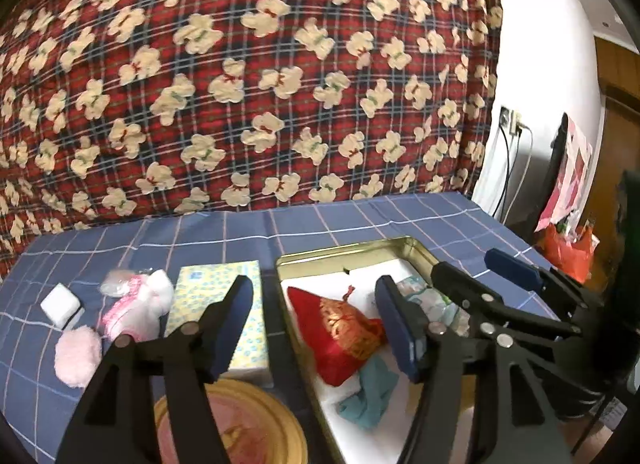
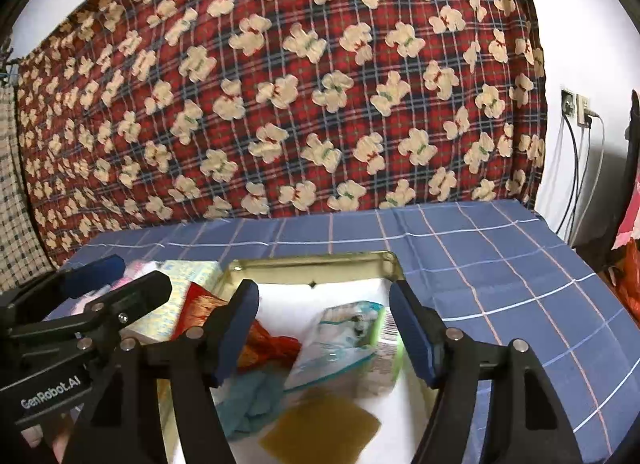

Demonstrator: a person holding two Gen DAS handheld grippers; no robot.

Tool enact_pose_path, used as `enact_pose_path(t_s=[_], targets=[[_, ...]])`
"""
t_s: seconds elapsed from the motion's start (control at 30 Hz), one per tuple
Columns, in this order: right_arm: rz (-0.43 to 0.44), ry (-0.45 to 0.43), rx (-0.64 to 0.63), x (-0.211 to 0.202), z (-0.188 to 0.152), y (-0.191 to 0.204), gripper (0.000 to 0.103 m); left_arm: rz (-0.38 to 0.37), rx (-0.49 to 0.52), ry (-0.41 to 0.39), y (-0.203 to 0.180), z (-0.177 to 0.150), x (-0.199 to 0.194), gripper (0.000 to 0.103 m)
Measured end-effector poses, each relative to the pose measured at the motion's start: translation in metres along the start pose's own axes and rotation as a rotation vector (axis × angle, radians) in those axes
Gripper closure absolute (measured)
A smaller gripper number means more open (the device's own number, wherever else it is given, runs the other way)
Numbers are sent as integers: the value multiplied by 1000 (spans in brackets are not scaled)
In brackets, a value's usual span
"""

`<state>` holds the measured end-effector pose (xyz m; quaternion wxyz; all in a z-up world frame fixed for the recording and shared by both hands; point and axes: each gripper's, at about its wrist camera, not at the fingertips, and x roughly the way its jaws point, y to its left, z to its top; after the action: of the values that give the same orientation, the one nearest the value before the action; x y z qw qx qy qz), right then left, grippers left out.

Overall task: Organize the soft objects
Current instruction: 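Lower both into the gold tray and open the left and right tools, then grasp the pink fluffy puff with the left tool while the right tool reaches the pink-white towel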

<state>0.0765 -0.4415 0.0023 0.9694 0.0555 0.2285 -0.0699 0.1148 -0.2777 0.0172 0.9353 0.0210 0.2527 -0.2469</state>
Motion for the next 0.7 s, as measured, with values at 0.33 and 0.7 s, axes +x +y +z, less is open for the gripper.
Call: enact_pose_path(t_s=[0.33, 0.7], targets=[[101, -49, -61, -14, -6, 43, 32, 129, -62, -24, 74, -21, -29, 35], [176, -18, -147, -6, -22, 100, 32, 340, -150, 44, 177, -44, -31, 29]])
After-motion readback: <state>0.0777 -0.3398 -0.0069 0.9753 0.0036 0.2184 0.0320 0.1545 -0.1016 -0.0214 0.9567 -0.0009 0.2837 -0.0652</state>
